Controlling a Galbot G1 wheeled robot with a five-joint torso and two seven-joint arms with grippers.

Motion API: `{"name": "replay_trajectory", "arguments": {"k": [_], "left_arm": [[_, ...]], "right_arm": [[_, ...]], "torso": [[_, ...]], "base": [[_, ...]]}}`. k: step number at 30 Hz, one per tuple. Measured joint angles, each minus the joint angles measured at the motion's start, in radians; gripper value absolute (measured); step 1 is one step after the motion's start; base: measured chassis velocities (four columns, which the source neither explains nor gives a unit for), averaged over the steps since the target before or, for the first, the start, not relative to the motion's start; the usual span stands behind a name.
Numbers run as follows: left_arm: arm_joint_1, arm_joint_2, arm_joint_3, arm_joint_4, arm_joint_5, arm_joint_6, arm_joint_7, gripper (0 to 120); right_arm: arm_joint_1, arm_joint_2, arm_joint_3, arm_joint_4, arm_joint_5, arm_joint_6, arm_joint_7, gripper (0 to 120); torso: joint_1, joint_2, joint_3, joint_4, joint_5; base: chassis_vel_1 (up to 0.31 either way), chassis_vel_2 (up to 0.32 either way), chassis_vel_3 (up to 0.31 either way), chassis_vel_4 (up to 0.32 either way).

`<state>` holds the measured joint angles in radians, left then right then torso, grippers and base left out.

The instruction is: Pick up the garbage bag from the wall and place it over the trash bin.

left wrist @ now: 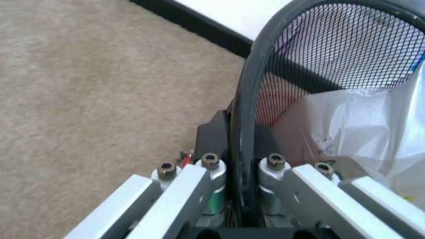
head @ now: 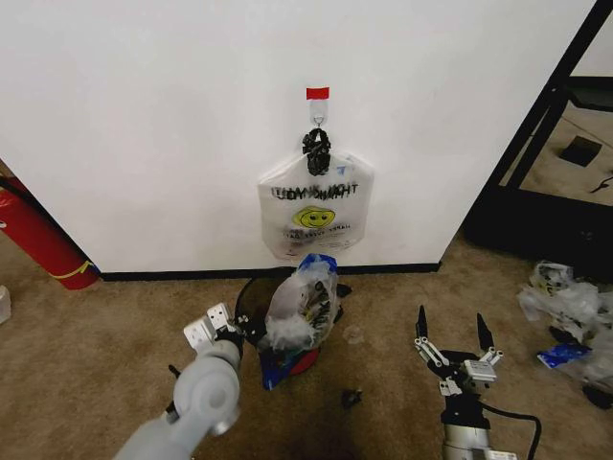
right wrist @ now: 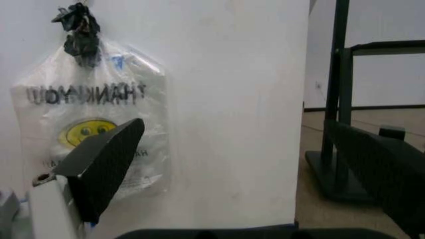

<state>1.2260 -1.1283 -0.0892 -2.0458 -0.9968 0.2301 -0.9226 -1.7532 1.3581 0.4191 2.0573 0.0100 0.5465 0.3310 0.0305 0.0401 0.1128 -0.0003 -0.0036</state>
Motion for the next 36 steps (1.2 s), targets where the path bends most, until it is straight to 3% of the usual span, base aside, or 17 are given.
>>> {"name": "replay_trajectory", "arguments": {"k": [6,19,31,36], "left_arm": [[-0.022,-0.055,0.01,0.029,0.027,-0.016,-0.021,0],[-0.023,-0.081,0.013,0.049,0.005,-0.011,-0.026,0],[-0.011,-0.042,-0.006,0.004,-0.007,0.042,-0.019,41],[0.021,-0.012,-0.051,-0.064,0.001,0.058,0.001,61]], "right_arm": [[0.005,0.001,-0.01,-0.004,-0.02,-0.006,0.014,100],[0.003,0.001,-0.01,-0.004,-0.023,-0.007,0.022,100],[0.009,-0.001,-0.024,0.0,-0.024,-0.023,0.027,100],[0.018,-0.011,-0.056,0.028,-0.019,-0.112,0.058,100]], "torso": [[0.0,0.0,0.0,-0.0006,0.0002],[0.0,0.0,0.0,-0.0005,0.0001],[0.0,0.0,0.0,-0.0004,0.0],[0.0,0.0,0.0,-0.0004,0.0]], "base": [[0.0,0.0,0.0,0.0],[0.0,0.0,0.0,0.0],[0.0,0.0,0.0,0.0],[0.0,0.0,0.0,0.0]]}}
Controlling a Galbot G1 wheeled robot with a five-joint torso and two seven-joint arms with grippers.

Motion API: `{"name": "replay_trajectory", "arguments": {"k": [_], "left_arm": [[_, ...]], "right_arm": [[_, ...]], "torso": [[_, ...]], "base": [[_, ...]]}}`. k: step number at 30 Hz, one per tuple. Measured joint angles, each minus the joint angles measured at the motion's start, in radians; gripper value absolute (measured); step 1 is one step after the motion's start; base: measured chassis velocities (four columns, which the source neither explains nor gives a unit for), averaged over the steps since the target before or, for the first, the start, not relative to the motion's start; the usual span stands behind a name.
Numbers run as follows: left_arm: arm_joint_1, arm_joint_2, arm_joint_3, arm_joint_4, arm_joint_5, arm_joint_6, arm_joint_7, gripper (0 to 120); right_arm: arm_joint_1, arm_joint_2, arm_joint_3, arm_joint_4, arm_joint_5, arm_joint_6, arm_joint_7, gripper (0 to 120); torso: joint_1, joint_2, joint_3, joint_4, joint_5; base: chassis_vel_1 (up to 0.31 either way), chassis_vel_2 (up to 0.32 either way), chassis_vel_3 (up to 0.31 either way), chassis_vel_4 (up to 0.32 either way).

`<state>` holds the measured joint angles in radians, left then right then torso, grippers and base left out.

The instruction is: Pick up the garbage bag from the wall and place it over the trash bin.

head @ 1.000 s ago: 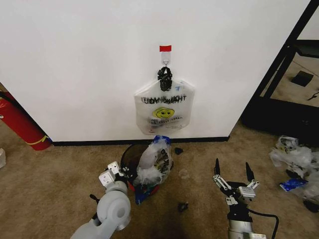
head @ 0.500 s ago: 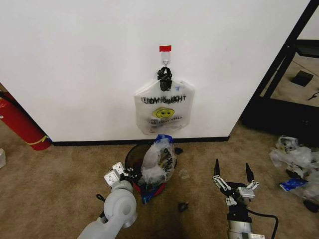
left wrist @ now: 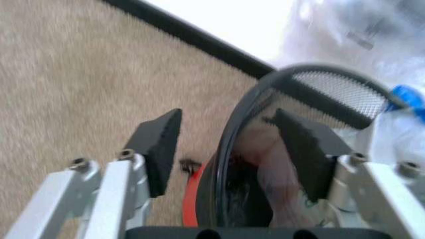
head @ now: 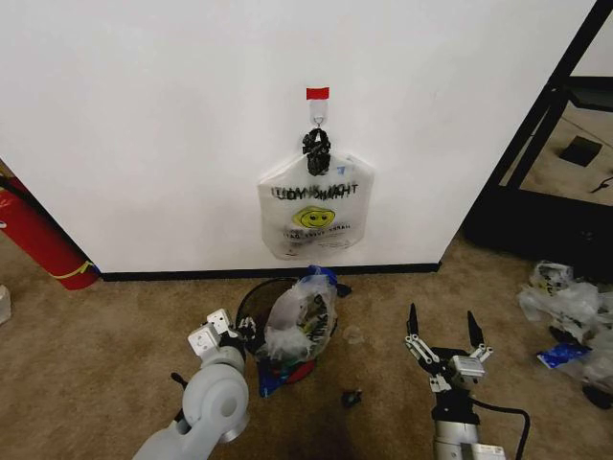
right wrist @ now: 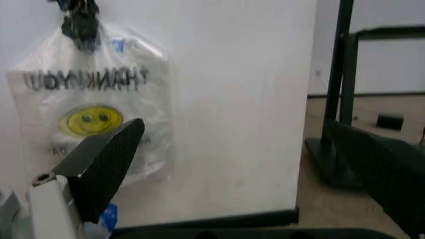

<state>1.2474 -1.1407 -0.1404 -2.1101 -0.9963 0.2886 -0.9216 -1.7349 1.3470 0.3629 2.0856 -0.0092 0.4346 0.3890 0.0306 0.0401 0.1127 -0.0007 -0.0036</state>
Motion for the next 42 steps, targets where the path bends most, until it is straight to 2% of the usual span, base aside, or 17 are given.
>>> {"name": "replay_trajectory", "arguments": {"k": [6,8,11,13,14,15,18,20,21,24,28,33,37,42], "left_arm": [[0.01,0.067,-0.036,-0.061,0.056,0.003,0.065,81],[0.004,0.11,-0.023,-0.074,0.121,-0.015,0.143,91],[0.004,0.136,-0.009,-0.086,0.172,-0.029,0.199,98],[-0.014,0.157,0.022,-0.09,0.209,-0.035,0.248,100],[-0.031,0.174,0.052,-0.089,0.26,-0.042,0.291,100],[-0.031,0.174,0.052,-0.089,0.26,-0.042,0.291,100],[-0.023,0.197,0.075,-0.095,0.364,-0.062,0.365,100],[-0.018,0.205,0.076,-0.1,0.392,-0.065,0.387,100],[-0.017,0.211,0.075,-0.103,0.4,-0.067,0.4,100],[-0.019,0.218,0.073,-0.105,0.399,-0.067,0.407,100],[-0.021,0.212,0.07,-0.098,0.413,-0.068,0.407,100],[-0.01,0.202,0.067,-0.092,0.417,-0.069,0.406,100],[-0.005,0.197,0.066,-0.082,0.423,-0.071,0.404,100],[-0.013,0.193,0.068,-0.068,0.424,-0.075,0.402,100]], "right_arm": [[0.009,-0.047,-0.052,0.044,0.038,-0.151,0.008,100],[0.025,-0.078,-0.07,0.061,0.062,-0.214,0.009,100],[0.052,-0.104,-0.083,0.073,0.087,-0.256,0.007,100],[0.067,-0.125,-0.085,0.087,0.121,-0.296,-0.003,100],[0.081,-0.149,-0.087,0.093,0.166,-0.321,-0.013,100],[0.081,-0.149,-0.087,0.093,0.166,-0.321,-0.013,100],[0.156,-0.225,-0.104,0.099,0.321,-0.428,-0.054,100],[0.212,-0.26,-0.129,0.098,0.399,-0.49,-0.062,100],[0.253,-0.279,-0.156,0.091,0.454,-0.538,-0.062,100],[0.326,-0.291,-0.206,0.061,0.515,-0.599,-0.054,100],[0.456,-0.26,-0.321,0.0,0.539,-0.683,0.007,100],[0.534,-0.204,-0.399,-0.032,0.5,-0.778,0.087,100],[0.557,-0.165,-0.443,-0.052,0.468,-0.879,0.151,100],[0.576,-0.111,-0.465,-0.088,0.493,-0.92,0.22,100]], "torso": [[0.0,0.0,0.0,0.0002,0.0],[0.0,0.0,0.0,-0.0004,-0.0001],[0.0,0.0,0.0,0.0,0.0002],[0.0,0.0,0.0,0.0011,0.0004],[0.0,0.0,0.0,-0.0015,-0.0005],[0.0,0.0,0.0,-0.0015,-0.0005],[0.0,0.0,0.0,-0.0003,0.0002],[0.0,0.0,0.0,0.0006,0.0],[0.0,0.0,0.0,0.0004,0.0],[0.0,0.0,0.0,0.0001,0.0],[0.0,0.0,0.0,0.0001,-0.0001],[0.0,0.0,0.0,0.0001,-0.0001],[0.0,0.0,0.0,-0.0003,-0.0002],[0.0,0.0,0.0,-0.0001,0.0]], "base": [[0.0,0.0,0.0,0.0],[0.0,0.0,0.0,0.0],[0.0,0.0,0.0,0.0],[0.0,0.0,0.0,0.0],[0.0,0.0,0.0,0.0],[0.0,0.0,0.0,0.0],[0.0,0.0,0.0,0.0],[0.0,0.0,0.0,0.0],[0.0,0.0,0.0,0.0],[0.0,0.0,0.0,0.0],[0.0,0.0,0.0,0.0],[0.0,0.0,0.0,0.0],[0.0,0.0,0.0,0.0],[0.0,0.0,0.0,0.0]]}}
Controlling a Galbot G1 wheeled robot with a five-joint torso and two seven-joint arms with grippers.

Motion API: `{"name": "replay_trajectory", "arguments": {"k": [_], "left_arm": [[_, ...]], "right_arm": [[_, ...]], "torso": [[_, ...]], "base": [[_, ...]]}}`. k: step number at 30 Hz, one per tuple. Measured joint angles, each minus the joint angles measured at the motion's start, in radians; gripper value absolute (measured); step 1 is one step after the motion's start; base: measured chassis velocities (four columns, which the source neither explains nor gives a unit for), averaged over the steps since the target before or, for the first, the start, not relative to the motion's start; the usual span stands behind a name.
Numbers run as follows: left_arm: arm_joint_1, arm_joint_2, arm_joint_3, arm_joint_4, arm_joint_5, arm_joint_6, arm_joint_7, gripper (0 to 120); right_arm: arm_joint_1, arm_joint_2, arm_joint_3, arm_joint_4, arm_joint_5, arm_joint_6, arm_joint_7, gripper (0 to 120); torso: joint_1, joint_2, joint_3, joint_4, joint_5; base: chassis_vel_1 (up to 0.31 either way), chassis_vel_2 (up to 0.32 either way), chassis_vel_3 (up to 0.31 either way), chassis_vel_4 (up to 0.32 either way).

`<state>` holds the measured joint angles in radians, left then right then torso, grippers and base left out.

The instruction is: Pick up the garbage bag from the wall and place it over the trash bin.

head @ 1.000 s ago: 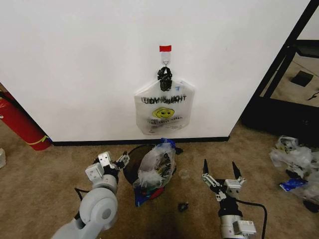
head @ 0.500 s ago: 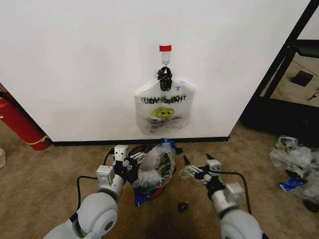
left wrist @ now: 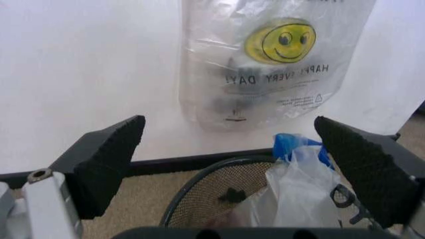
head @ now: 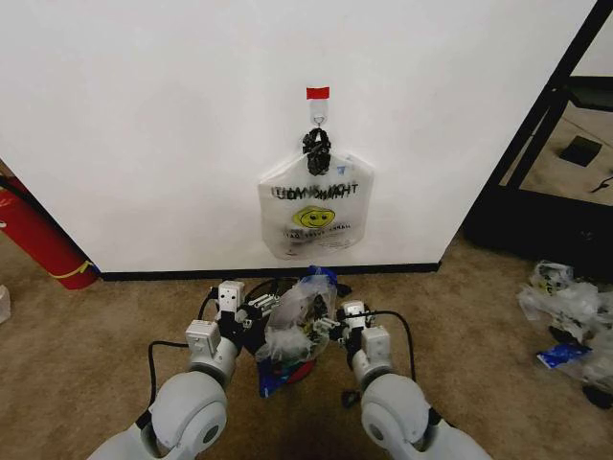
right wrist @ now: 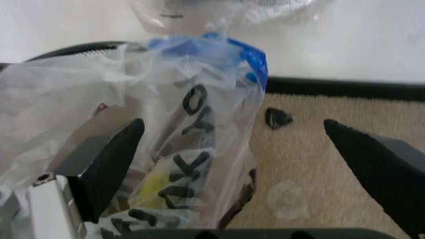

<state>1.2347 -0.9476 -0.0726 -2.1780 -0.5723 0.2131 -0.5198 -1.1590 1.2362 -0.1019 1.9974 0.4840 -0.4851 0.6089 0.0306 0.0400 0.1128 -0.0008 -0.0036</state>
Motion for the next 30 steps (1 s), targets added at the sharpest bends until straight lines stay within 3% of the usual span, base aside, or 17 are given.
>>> {"name": "replay_trajectory", "arguments": {"k": [11,21,30], "left_arm": [[-0.003,-0.004,0.005,0.002,-0.003,-0.004,-0.002,100],[0.013,-0.008,-0.003,-0.002,0.003,-0.014,-0.002,100],[0.014,-0.01,0.0,-0.005,0.004,-0.021,-0.002,100]], "right_arm": [[0.06,0.101,-0.016,-0.084,0.079,-0.036,0.077,100],[0.053,0.148,-0.019,-0.109,0.122,-0.085,0.158,100],[0.058,0.176,-0.017,-0.127,0.158,-0.106,0.221,67]], "torso": [[0.0,0.0,0.0,0.0001,-0.0001],[0.0,0.0,0.0,0.0001,-0.0001],[0.0,0.0,0.0,0.0,0.0]], "base": [[0.0,0.0,0.0,0.0],[0.0,0.0,0.0,0.0],[0.0,0.0,0.0,0.0]]}}
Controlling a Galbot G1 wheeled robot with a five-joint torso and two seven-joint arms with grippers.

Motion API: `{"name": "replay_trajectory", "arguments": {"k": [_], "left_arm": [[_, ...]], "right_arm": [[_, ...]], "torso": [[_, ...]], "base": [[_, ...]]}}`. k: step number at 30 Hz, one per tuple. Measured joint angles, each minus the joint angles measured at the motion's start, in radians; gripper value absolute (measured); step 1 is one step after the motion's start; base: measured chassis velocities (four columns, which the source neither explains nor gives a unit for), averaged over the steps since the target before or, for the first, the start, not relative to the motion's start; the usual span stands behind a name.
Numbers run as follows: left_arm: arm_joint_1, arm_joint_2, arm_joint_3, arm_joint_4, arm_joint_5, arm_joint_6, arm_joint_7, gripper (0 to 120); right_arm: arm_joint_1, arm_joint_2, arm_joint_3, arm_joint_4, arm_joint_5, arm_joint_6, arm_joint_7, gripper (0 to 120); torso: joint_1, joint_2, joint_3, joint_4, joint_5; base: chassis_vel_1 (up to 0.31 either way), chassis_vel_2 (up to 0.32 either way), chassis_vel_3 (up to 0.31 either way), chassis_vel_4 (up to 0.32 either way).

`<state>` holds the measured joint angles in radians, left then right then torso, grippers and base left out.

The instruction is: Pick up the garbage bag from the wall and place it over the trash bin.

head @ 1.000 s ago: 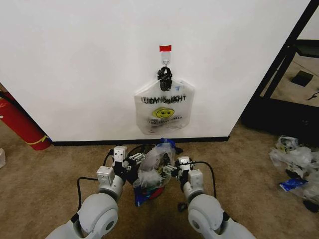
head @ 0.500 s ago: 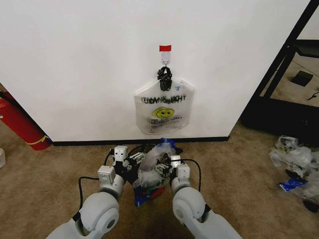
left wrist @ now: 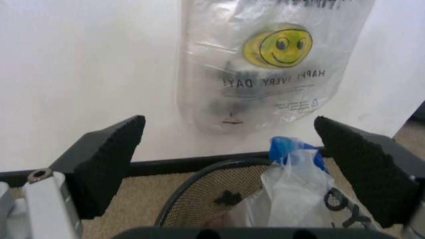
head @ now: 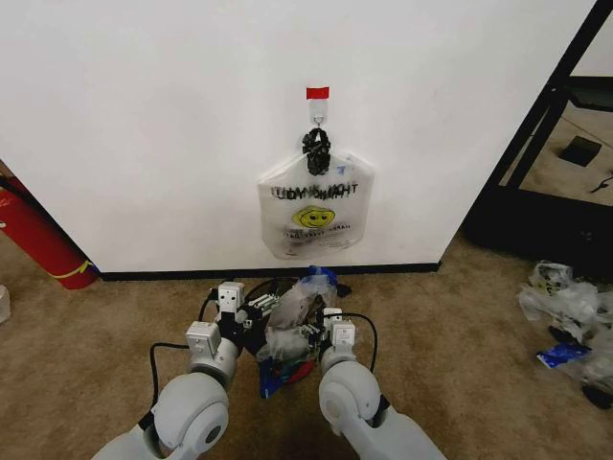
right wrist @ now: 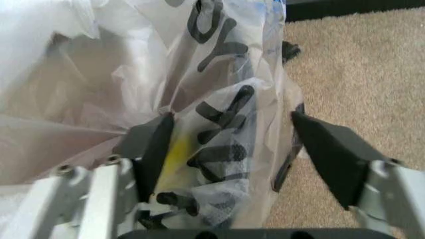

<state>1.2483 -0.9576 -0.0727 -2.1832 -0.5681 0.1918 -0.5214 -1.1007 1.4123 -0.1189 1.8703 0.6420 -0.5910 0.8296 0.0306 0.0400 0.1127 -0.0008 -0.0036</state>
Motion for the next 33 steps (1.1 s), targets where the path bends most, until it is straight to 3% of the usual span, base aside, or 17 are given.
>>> {"name": "replay_trajectory", "arguments": {"k": [11,19,29,33], "left_arm": [[0.006,-0.002,-0.001,-0.004,0.005,-0.007,0.0,100],[0.013,-0.005,-0.001,-0.001,0.013,-0.011,0.001,100],[0.021,-0.004,-0.003,-0.01,0.022,-0.013,0.002,100],[-0.007,0.013,-0.006,-0.03,-0.003,-0.006,0.005,100]], "right_arm": [[0.017,0.015,-0.001,-0.006,0.038,-0.012,0.041,25],[0.019,0.017,-0.009,-0.014,0.039,-0.006,0.05,1],[-0.011,0.024,0.007,-0.01,0.004,0.083,0.009,1],[-0.06,0.02,0.053,0.026,-0.059,0.197,-0.072,1]], "torso": [[0.0,0.0,0.0,0.0001,0.0],[0.0,0.0,0.0,0.0,0.0001],[0.0,0.0,0.0,0.0004,0.0001],[0.0,0.0,0.0,-0.0001,-0.0001]], "base": [[0.0,0.0,0.0,0.0],[0.0,0.0,0.0,0.0],[0.0,0.0,0.0,0.0],[0.0,0.0,0.0,0.0]]}}
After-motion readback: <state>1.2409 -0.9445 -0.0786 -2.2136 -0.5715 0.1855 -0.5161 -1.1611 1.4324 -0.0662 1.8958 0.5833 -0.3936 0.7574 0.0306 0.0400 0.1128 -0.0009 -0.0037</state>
